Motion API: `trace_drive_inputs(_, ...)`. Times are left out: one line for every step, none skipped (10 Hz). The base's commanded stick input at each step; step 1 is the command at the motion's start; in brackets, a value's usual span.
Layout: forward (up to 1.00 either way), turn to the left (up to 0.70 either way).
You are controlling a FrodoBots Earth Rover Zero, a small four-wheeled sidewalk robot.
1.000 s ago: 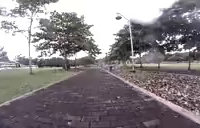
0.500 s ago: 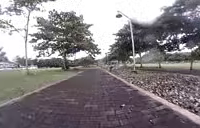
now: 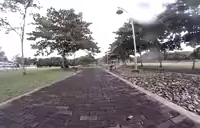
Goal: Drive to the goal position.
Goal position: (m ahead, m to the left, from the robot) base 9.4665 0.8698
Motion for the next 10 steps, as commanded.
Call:
trace_drive_inputs(0.7, 0.0)
trace_drive_inputs(0.7, 0.0)
trace_drive_inputs(0.7, 0.0)
trace_drive_inputs(0.7, 0.0)
trace_drive_inputs(0.7, 0.0)
trace_drive_inputs(0.7, 0.0)
trace_drive_inputs(0.7, 0.0)
trace_drive_inputs(0.7, 0.0)
trace_drive_inputs(0.7, 0.0)
trace_drive_inputs(0.7, 0.0)
